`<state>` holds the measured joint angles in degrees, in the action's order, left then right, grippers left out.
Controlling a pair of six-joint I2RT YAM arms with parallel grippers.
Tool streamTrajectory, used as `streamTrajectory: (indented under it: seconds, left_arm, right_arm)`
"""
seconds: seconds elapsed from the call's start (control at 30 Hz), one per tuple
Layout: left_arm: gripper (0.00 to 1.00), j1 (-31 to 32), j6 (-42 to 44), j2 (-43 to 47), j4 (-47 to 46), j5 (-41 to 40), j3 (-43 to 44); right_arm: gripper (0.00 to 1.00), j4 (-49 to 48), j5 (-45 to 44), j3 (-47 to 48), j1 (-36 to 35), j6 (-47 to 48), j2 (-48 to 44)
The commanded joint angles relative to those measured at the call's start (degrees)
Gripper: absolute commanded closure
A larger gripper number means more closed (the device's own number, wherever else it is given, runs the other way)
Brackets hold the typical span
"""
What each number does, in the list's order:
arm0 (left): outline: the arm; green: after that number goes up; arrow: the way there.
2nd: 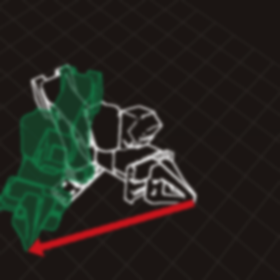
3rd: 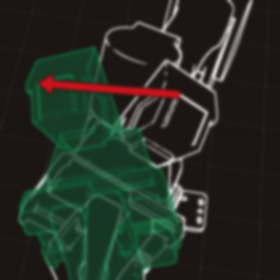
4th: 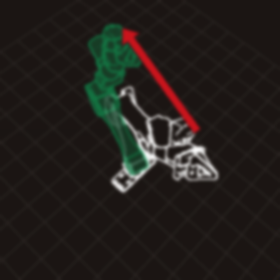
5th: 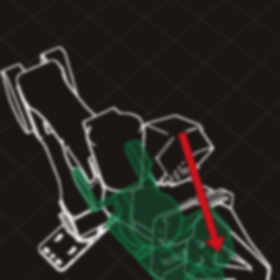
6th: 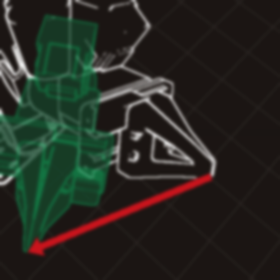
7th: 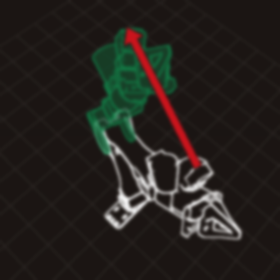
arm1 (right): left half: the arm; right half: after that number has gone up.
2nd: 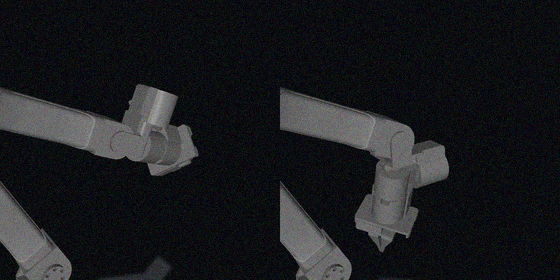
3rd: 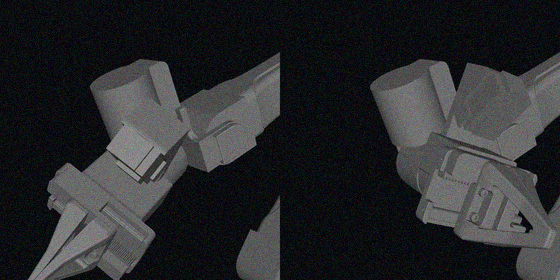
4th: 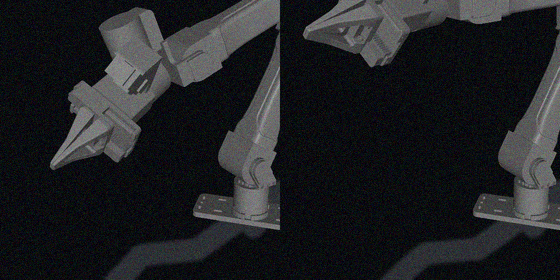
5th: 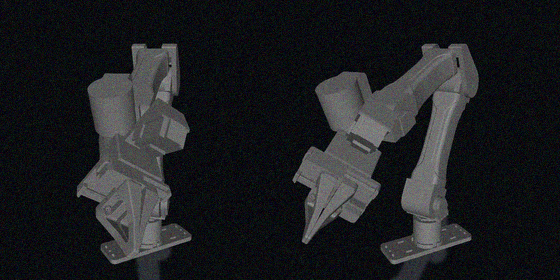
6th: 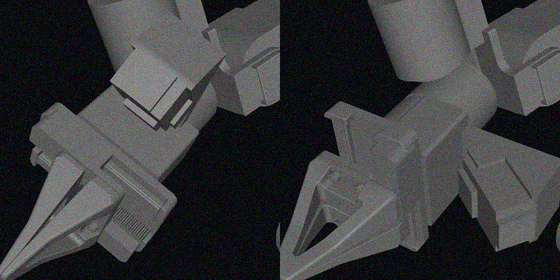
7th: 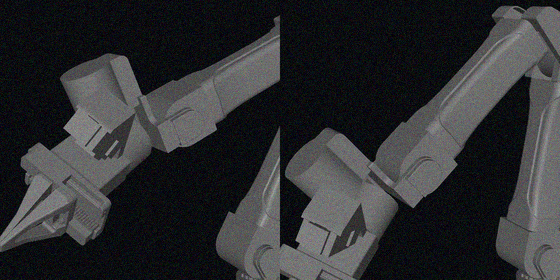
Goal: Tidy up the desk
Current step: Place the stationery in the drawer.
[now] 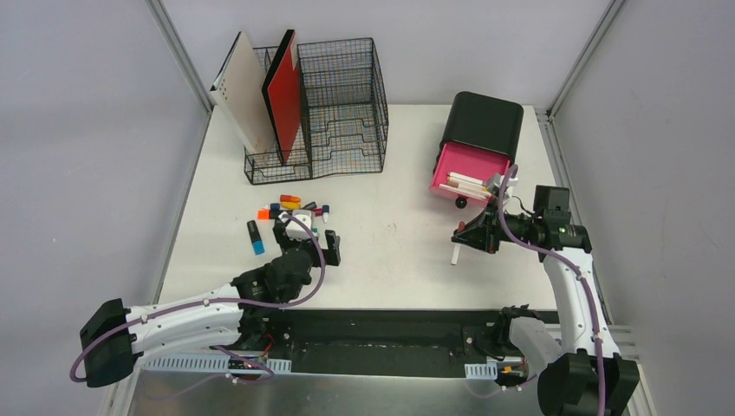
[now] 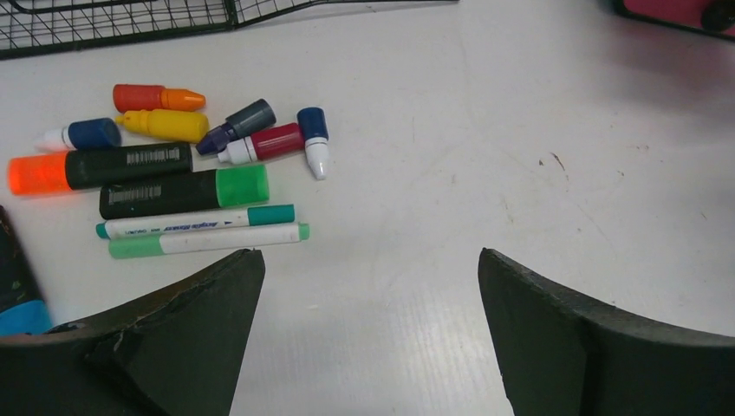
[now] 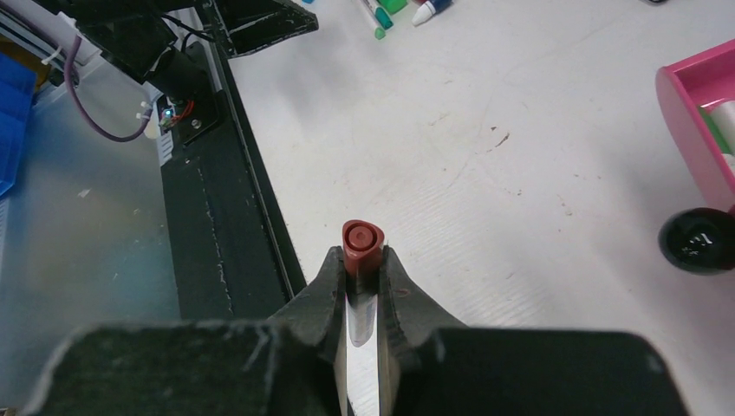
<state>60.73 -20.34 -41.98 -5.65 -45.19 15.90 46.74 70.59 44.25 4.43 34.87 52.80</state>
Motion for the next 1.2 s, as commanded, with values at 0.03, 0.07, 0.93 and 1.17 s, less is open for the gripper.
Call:
streamTrajectory:
  seconds: [0.03,0.07,0.93,1.17]
  left_arm:
    - [0.04,-0.5,-4.43,-0.96,-0.28,-1.27,-0.63]
    - [0.05,-0.46,-4.75,-1.48,-0.44,-1.41,-0.69]
    - [0.05,-0.52,-8.71,1.57,1.88,-4.51,-2.6]
    - [0.06,-0.47,-9.46,1.55,2.44,-5.0,-2.54]
  right_arm:
    - [0.99,-0.08,-2.76,2.99,0.76,2.94,-1.7]
    - [0.97,0.02,-3.39,3.07,0.76,3.48,-1.85]
    - [1.0,-4.03,-44.15,34.51,-6.4,3.66,18.94]
    - [1.0,-6.24,-56.7,38.25,-14.17,6.28,26.6]
